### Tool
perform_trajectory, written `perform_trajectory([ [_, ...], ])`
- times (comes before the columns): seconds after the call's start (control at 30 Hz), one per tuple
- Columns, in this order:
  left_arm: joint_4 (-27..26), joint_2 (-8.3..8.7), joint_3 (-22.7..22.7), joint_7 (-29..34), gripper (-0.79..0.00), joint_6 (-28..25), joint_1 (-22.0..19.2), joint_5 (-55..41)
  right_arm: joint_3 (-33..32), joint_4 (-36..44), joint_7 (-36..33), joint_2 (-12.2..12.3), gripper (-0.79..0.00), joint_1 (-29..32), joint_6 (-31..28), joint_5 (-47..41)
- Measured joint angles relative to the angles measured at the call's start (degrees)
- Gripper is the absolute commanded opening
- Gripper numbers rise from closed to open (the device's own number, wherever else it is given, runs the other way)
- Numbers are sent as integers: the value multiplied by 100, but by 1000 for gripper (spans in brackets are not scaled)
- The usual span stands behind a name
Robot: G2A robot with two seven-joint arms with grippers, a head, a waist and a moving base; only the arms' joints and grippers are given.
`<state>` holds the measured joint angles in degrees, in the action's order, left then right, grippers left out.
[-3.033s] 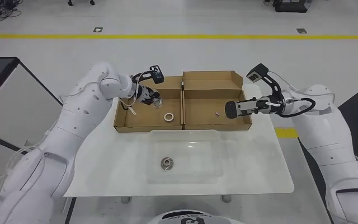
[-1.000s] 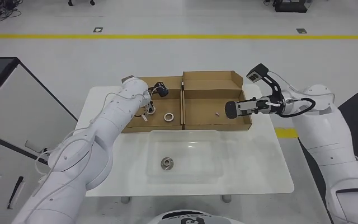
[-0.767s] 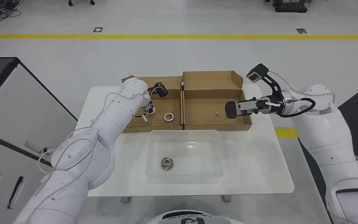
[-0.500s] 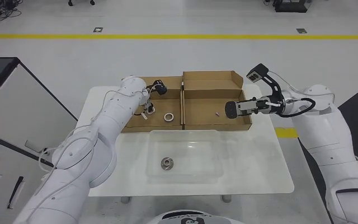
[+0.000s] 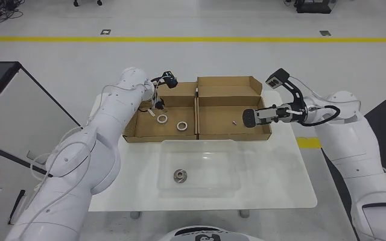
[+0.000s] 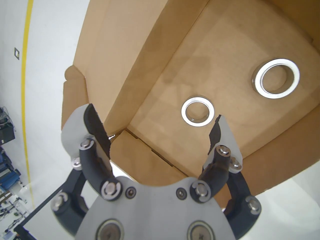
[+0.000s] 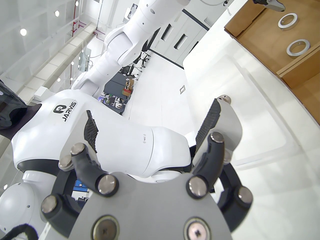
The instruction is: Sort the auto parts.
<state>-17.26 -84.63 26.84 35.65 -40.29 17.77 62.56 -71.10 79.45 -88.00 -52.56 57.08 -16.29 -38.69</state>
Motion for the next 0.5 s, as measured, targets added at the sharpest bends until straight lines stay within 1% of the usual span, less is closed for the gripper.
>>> perform_trajectory([
  [0.1, -143, 121, 102, -208, 0, -568, -64, -83, 0, 0, 0, 0, 0, 0, 0, 0],
  [0.2, -405, 248, 193, -241, 0, -998, -47, -142, 0, 0, 0, 0, 0, 0, 0, 0],
  [0.3, -747, 385, 326, -88, 0, -1208, 30, -290, 0, 0, 0, 0, 0, 0, 0, 0],
  [0.4, -1177, 522, 471, 287, 0, -1286, 134, -494, 0, 0, 0, 0, 0, 0, 0, 0],
  [0.5, -1264, 551, 503, 377, 0, -1272, 155, -536, 0, 0, 0, 0, 0, 0, 0, 0],
])
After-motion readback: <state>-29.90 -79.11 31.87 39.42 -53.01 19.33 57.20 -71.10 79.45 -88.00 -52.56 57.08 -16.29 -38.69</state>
